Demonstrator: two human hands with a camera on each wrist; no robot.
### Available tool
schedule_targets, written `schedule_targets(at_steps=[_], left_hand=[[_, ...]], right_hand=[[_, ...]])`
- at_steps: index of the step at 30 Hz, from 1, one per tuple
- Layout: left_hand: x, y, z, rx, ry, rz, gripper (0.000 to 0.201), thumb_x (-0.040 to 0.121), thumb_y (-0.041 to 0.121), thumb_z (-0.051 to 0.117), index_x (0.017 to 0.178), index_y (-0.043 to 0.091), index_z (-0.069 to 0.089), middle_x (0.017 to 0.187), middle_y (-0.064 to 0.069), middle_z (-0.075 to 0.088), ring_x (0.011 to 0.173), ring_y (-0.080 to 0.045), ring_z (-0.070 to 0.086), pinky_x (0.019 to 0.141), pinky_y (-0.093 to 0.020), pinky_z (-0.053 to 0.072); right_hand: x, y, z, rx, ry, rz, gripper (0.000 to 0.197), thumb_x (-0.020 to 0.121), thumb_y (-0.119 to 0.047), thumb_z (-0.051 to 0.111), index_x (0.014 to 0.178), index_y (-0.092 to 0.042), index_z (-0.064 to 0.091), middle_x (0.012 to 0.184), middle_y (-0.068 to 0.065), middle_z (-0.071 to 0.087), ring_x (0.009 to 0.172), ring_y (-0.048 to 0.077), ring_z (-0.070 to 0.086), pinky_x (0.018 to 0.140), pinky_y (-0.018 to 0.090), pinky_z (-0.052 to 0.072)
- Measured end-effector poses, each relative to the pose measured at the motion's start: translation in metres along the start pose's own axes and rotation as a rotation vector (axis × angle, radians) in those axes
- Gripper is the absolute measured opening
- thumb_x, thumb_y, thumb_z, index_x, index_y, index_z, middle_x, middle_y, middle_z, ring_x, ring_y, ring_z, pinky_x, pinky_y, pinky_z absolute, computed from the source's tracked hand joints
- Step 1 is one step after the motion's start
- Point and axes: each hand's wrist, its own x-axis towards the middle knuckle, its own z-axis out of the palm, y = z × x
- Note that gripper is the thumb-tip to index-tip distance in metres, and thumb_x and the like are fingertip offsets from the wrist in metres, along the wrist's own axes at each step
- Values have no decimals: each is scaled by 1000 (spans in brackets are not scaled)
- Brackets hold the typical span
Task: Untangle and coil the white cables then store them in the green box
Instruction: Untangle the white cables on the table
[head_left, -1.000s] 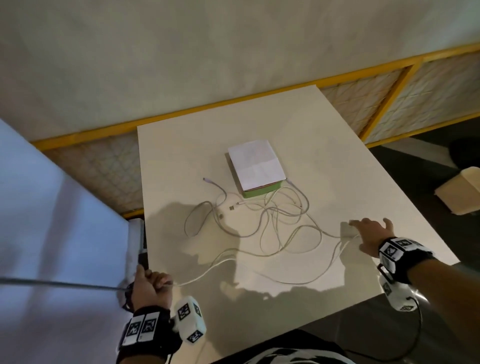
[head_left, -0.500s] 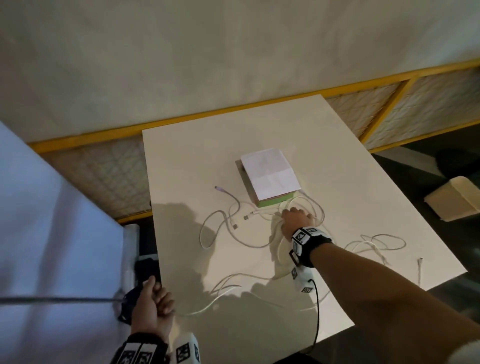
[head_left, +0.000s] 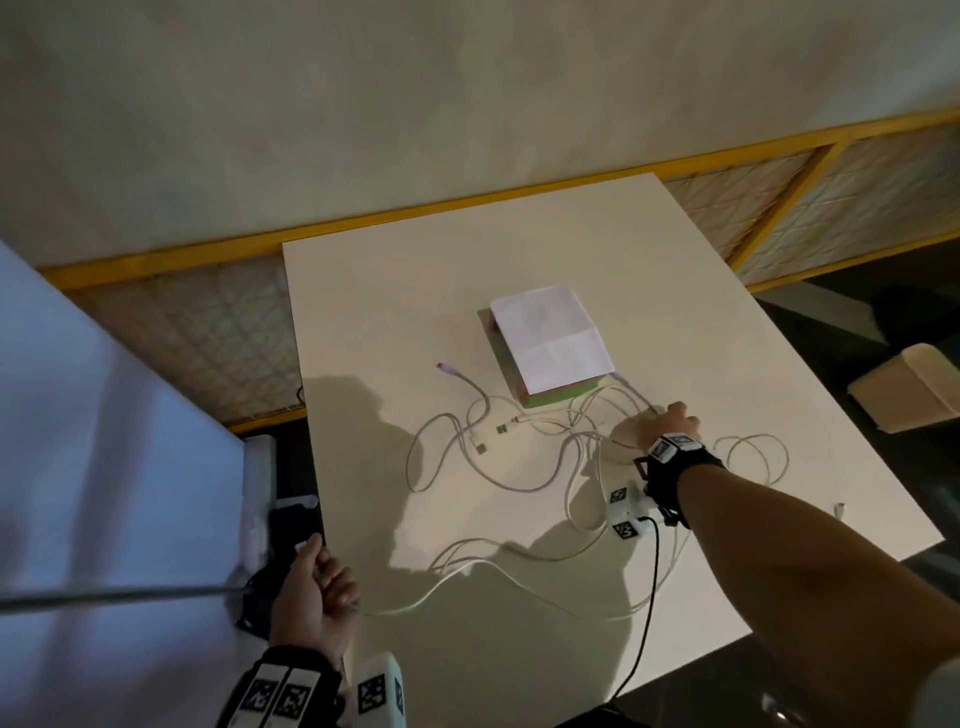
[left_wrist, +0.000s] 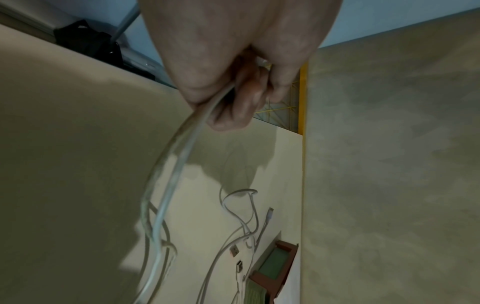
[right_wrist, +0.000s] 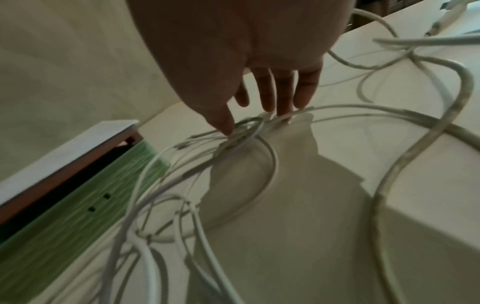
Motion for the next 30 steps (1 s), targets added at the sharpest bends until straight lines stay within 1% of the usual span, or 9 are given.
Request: schedule_targets(at_steps=[5, 10, 12, 14, 16, 20, 22, 26, 30], left_hand=[[3, -5, -3, -5, -2, -13, 39, 100, 30, 42, 63, 20, 33, 35, 9, 27, 25, -4, 26, 29, -12, 20], [2, -7, -3, -1, -23, 0, 39, 100, 30, 42, 63, 20, 34, 36, 10, 29, 26, -4, 27, 28, -13, 22], [0, -7, 1, 1, -37, 3, 39, 100, 30, 43, 63, 20, 34, 36, 10, 29, 26, -4, 27, 28, -13, 22], [-1, -6, 5, 10, -46, 16, 39, 100, 29, 43, 63, 20, 35, 36, 10, 30, 27, -4, 27, 29, -13, 22], [-2, -4, 11, 32, -68, 33, 38, 99, 28, 43, 63, 20, 36, 37, 10, 30, 27, -4, 27, 30, -14, 22], [-9, -1, 31, 71, -160, 61, 37, 99, 28, 44, 63, 20, 37, 38, 10, 30, 28, -4, 26, 30, -13, 20], [-17, -3, 47, 98, -234, 65, 37, 98, 30, 45, 64, 19, 39, 39, 9, 29, 28, -4, 25, 31, -12, 19], [-30, -13, 79, 177, -402, 64, 29, 83, 39, 55, 67, 17, 47, 42, 9, 25, 31, -4, 22, 33, -16, 17], [-37, -21, 93, 105, -504, 8, 48, 79, 57, 50, 86, 10, 56, 47, 7, 25, 34, -5, 23, 35, -18, 18]], right_hand=[[-5, 2, 17, 43, 20, -27, 40, 91, -19, 45, 128, -7, 37, 131, 22, 41, 119, 41, 44, 99, 49, 36], [9, 16, 1, 238, -115, -13, 46, 86, -13, 62, 126, 3, 47, 125, 19, 56, 118, 35, 52, 94, 34, 44], [18, 24, -6, 370, -149, 2, 40, 84, -16, 65, 121, -2, 58, 109, 14, 63, 102, 31, 61, 82, 27, 52], [19, 26, -16, 575, -145, 2, 20, 87, -17, 62, 101, -5, 68, 84, 13, 63, 77, 26, 60, 68, 31, 55], [2, 22, -34, 934, -196, 18, 18, 93, -12, 52, 79, -6, 60, 68, 12, 54, 60, 22, 53, 61, 36, 53], [-57, 11, -74, 1332, -326, -157, 20, 96, -22, 42, 81, -13, 51, 56, 3, 43, 41, 16, 36, 45, 27, 37], [-94, 5, -75, 1268, -378, -318, 24, 99, -25, 38, 84, -13, 53, 50, 1, 42, 41, 15, 33, 45, 25, 33], [-167, -8, -42, 811, -567, -739, 20, 99, -14, 40, 90, -17, 57, 44, -5, 45, 41, 11, 34, 43, 20, 31], [-202, -16, -6, 474, -681, -951, 14, 97, -18, 45, 94, -23, 57, 45, -10, 49, 45, 3, 43, 52, 12, 37]])
